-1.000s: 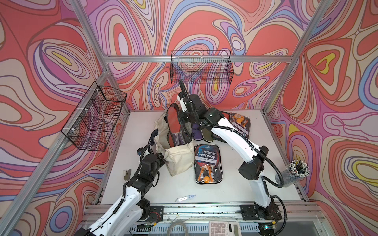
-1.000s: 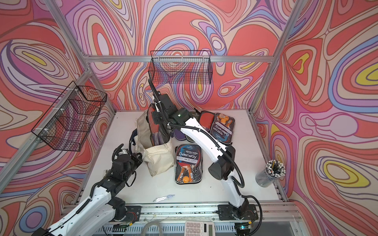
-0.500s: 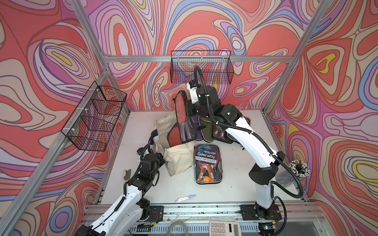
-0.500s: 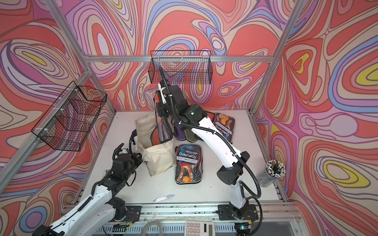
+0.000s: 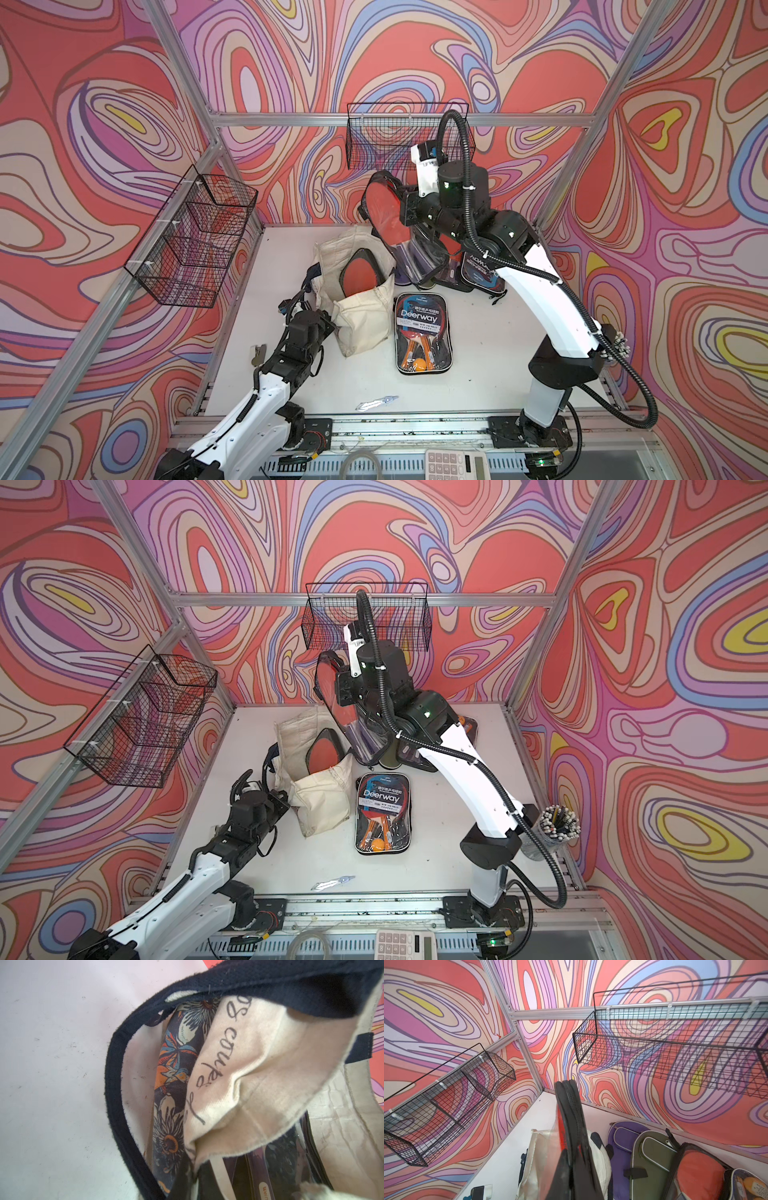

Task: Remove the ping pong set from the canvas bag
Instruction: Place the ping pong set at the ping pong set.

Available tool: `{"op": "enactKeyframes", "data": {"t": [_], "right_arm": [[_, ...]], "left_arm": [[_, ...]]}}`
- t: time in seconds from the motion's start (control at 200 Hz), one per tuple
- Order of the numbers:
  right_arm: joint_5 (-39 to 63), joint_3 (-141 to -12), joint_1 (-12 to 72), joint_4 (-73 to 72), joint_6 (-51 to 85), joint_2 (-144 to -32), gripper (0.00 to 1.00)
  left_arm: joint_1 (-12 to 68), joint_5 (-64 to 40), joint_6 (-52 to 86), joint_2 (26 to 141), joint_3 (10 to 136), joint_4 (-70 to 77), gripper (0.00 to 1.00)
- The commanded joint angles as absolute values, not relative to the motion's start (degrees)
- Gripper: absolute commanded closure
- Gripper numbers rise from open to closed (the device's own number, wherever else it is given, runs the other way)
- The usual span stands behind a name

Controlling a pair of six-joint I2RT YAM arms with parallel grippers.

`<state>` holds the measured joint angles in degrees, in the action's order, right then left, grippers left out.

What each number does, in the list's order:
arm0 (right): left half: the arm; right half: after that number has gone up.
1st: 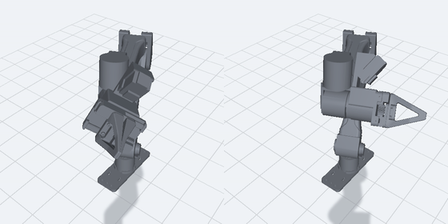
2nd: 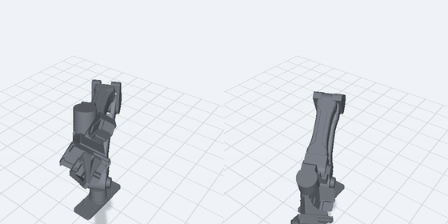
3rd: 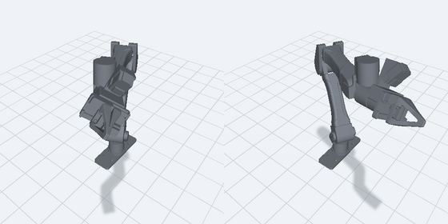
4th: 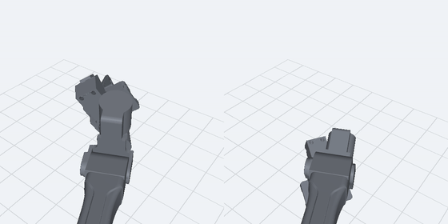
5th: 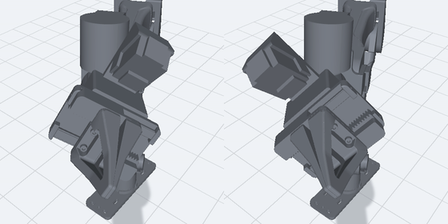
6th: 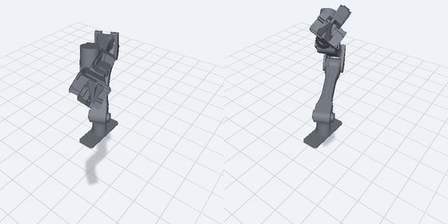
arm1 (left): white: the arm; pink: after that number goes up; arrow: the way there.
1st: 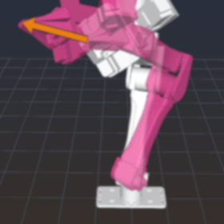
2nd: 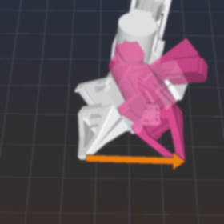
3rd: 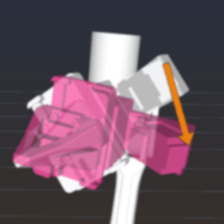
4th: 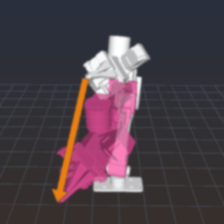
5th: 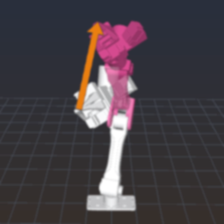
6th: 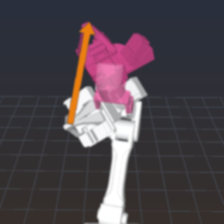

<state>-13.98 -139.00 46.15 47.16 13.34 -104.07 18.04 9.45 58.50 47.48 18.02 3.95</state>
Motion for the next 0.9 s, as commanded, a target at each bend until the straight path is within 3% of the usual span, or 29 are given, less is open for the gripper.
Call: {"op": "enactKeyframes", "data": {"t": [0.0, 0.896], "right_arm": [[-16.7, -136.3, 46.1, 44.2, 13.5, -98.9, 1.0], [-25.5, -89.1, 46.1, 31.0, 30.2, -74.0, 1.0]], "left_arm": [[17.2, 11.3, 57.6, 48.3, 18.0, 3.1, 1.0], [14.5, 11.8, 55.4, 43.6, 20.8, -2.8, 1.0]]}}
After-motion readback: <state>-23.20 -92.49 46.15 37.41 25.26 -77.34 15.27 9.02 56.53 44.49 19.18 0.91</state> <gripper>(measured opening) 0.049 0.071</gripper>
